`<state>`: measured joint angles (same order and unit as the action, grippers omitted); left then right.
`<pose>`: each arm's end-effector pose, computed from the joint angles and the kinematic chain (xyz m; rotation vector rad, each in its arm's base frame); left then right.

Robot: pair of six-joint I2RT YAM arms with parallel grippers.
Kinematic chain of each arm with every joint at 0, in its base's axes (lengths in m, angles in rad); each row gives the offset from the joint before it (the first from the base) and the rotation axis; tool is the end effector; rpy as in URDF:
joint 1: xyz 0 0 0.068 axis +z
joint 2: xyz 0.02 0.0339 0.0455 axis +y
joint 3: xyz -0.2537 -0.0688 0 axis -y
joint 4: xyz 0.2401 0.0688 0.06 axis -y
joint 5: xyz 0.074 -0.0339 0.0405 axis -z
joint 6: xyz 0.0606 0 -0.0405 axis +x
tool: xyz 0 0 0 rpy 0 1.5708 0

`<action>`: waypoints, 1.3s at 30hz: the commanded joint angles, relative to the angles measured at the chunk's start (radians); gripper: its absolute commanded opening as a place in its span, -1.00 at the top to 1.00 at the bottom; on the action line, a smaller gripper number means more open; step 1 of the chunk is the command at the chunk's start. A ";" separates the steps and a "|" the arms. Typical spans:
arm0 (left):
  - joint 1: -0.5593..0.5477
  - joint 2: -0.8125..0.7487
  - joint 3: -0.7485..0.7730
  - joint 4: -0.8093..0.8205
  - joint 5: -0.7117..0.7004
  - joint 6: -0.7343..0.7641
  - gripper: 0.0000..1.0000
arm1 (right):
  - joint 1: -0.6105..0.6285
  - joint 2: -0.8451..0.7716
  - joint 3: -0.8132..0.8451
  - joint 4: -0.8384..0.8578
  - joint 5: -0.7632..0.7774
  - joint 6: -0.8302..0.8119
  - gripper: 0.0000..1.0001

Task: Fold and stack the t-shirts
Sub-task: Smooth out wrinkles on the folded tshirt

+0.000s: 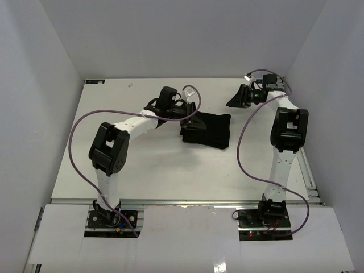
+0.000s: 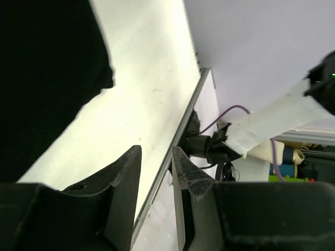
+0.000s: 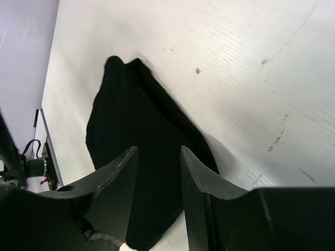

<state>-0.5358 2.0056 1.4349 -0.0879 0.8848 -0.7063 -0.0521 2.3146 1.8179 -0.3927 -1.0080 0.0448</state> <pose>0.3632 -0.2702 0.1956 0.3511 2.4371 -1.6086 0.5004 0.0252 0.1559 -0.3227 2.2153 1.2089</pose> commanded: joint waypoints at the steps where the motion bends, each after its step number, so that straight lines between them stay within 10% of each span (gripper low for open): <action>1: 0.016 -0.113 0.039 -0.049 -0.006 0.027 0.18 | -0.009 -0.127 0.000 -0.005 -0.020 -0.040 0.10; 13: 0.077 0.215 0.290 0.122 -0.027 -0.093 0.19 | 0.051 -0.382 -0.472 -0.006 -0.179 -0.180 0.11; 39: 0.123 0.436 0.360 0.145 -0.032 -0.127 0.18 | 0.109 -0.257 -0.657 -0.172 -0.021 -0.359 0.18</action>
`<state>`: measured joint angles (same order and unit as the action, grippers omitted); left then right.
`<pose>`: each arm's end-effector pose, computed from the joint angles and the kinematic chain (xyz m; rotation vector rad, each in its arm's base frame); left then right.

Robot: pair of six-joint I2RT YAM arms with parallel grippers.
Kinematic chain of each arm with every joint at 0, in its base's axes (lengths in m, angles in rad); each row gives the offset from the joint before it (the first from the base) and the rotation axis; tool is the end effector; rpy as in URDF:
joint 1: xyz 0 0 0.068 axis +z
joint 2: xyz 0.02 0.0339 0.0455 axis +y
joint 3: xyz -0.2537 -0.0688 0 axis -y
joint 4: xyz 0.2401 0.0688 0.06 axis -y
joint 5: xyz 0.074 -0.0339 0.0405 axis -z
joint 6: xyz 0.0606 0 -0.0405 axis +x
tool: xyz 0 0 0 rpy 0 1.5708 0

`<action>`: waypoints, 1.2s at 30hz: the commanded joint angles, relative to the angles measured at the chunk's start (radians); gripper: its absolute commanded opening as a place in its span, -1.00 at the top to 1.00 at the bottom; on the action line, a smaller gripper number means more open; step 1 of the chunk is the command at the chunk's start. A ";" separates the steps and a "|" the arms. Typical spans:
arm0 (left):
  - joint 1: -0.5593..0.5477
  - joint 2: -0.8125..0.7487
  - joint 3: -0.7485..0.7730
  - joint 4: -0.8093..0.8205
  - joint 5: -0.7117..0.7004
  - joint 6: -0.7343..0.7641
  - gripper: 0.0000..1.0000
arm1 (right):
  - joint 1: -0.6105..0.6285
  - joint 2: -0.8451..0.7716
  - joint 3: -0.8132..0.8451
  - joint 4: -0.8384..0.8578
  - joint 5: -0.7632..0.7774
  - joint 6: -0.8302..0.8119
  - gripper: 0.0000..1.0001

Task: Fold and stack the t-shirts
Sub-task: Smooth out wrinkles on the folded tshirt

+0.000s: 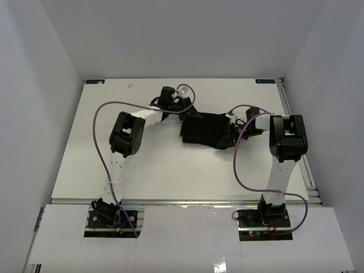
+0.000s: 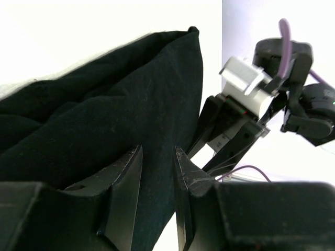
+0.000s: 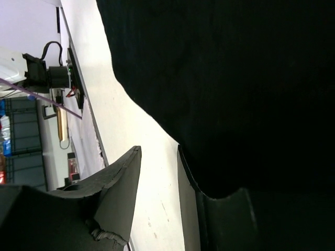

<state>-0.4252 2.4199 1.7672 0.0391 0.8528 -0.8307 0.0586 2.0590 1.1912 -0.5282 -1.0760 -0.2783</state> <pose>0.4646 -0.2605 0.1174 0.0695 2.4202 -1.5847 0.3541 0.0742 0.0920 -0.5447 2.4279 1.4500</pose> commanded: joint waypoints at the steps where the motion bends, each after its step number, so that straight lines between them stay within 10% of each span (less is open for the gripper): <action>1: 0.017 0.027 0.031 0.013 -0.003 -0.005 0.18 | -0.002 -0.002 -0.036 -0.035 0.051 -0.033 0.18; 12: 0.059 0.048 0.037 0.047 -0.009 -0.047 0.18 | -0.028 -0.019 -0.039 -0.096 0.036 -0.085 0.18; 20: 0.075 -0.063 0.126 0.099 0.026 -0.087 -0.11 | -0.036 -0.101 0.174 -0.473 -0.050 -0.459 0.20; 36: 0.121 -0.468 -0.273 0.065 0.011 0.084 -0.26 | 0.035 0.022 0.478 -0.359 -0.019 -0.215 0.16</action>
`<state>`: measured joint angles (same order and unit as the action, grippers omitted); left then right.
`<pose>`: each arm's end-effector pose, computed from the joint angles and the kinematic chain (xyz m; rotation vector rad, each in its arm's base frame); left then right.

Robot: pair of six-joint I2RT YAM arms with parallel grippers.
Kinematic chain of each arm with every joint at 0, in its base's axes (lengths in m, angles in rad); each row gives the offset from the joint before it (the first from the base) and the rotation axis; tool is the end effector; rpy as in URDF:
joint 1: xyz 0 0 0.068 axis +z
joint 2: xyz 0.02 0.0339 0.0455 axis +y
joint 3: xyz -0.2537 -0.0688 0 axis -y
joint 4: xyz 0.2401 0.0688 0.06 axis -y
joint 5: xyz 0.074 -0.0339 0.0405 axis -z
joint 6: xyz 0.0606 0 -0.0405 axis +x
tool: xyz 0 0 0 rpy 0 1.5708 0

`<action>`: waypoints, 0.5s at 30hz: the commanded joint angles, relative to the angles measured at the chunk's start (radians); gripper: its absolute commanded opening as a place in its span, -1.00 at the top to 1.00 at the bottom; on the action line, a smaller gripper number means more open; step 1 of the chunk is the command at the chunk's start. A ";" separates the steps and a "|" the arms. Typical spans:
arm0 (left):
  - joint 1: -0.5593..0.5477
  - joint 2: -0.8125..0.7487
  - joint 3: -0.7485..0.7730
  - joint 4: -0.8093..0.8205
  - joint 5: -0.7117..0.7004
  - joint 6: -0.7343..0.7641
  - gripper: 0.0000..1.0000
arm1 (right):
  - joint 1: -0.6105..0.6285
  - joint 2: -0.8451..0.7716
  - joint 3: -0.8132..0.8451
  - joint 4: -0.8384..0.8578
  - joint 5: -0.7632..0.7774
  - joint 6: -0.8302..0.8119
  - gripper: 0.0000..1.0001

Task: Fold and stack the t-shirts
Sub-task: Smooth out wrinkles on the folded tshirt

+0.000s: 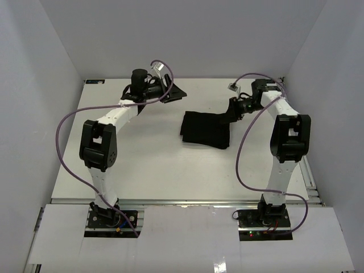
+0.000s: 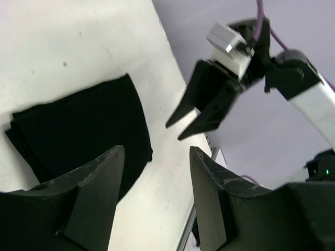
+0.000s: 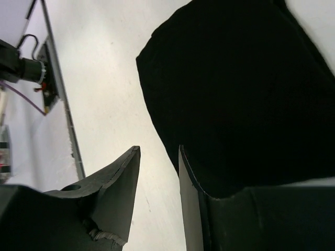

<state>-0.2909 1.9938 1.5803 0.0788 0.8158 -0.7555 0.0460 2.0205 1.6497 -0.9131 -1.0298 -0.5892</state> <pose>0.4445 -0.1792 0.2654 0.1366 2.0739 -1.4494 0.4028 0.0705 0.2100 -0.9142 2.1675 1.1871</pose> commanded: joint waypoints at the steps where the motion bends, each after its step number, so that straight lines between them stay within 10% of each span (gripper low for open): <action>1: -0.013 -0.053 -0.139 0.036 0.058 0.004 -0.26 | 0.060 0.091 0.018 0.042 -0.081 0.112 0.16; 15: -0.007 -0.274 -0.378 -0.042 0.000 0.061 -0.28 | 0.150 0.221 -0.137 0.285 -0.116 0.296 0.17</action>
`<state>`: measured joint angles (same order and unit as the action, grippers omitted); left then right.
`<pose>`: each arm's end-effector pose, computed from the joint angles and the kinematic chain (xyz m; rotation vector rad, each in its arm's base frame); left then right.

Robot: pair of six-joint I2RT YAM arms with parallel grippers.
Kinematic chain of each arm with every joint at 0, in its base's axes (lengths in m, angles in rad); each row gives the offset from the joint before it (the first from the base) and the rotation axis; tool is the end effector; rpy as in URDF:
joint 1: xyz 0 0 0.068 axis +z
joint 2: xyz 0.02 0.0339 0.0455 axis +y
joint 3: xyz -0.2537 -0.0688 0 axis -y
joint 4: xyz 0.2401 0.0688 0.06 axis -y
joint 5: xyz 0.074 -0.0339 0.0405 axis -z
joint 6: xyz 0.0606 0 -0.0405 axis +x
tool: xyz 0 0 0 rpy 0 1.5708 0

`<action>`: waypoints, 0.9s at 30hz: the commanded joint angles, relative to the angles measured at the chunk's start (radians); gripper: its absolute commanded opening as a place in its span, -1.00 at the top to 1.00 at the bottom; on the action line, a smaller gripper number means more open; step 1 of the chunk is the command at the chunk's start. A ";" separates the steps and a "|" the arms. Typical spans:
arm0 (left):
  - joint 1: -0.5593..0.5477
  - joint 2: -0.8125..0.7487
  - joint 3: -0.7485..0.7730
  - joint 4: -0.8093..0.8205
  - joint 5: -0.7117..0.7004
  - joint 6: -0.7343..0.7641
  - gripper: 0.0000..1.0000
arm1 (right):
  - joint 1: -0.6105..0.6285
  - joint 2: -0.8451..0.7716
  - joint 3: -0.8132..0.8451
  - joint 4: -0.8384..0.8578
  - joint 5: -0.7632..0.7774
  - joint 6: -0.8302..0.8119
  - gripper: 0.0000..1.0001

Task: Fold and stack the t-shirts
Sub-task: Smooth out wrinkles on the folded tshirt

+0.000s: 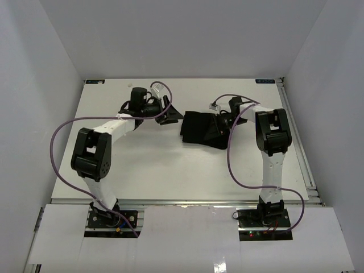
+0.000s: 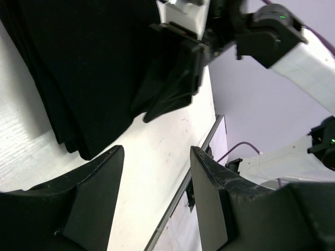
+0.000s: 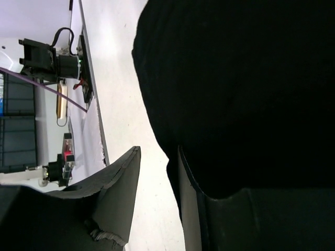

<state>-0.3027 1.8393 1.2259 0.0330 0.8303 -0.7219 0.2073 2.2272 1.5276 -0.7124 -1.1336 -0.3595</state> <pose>0.3821 -0.1662 0.2060 0.0556 2.3066 -1.4565 0.3928 0.1387 0.1074 -0.8125 2.3415 1.5559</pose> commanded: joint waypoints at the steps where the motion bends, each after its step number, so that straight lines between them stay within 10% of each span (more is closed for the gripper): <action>1: 0.005 -0.130 -0.034 0.002 -0.022 0.029 -0.29 | -0.011 0.025 -0.011 0.082 -0.006 0.068 0.17; 11: 0.013 -0.360 -0.055 -0.157 -0.235 0.153 -0.66 | -0.017 -0.207 0.207 -0.185 0.282 -0.206 0.13; 12: 0.013 -0.412 -0.062 -0.157 -0.275 0.156 -0.96 | -0.017 -0.266 0.222 -0.185 0.317 -0.237 0.11; 17: 0.016 -0.549 -0.123 -0.136 -0.362 0.165 -0.96 | -0.023 -0.487 0.139 -0.019 0.558 -0.260 -0.02; 22: 0.016 -0.675 -0.163 -0.175 -0.431 0.185 -0.96 | -0.052 -0.747 -0.084 0.197 0.716 -0.164 -1.00; 27: 0.016 -0.837 -0.227 -0.214 -0.525 0.196 -0.96 | -0.068 -0.888 -0.208 0.222 0.845 -0.044 -1.00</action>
<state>-0.2905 1.0836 1.0271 -0.1368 0.3874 -0.5468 0.1509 1.3628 1.3811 -0.5285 -0.4213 -0.4877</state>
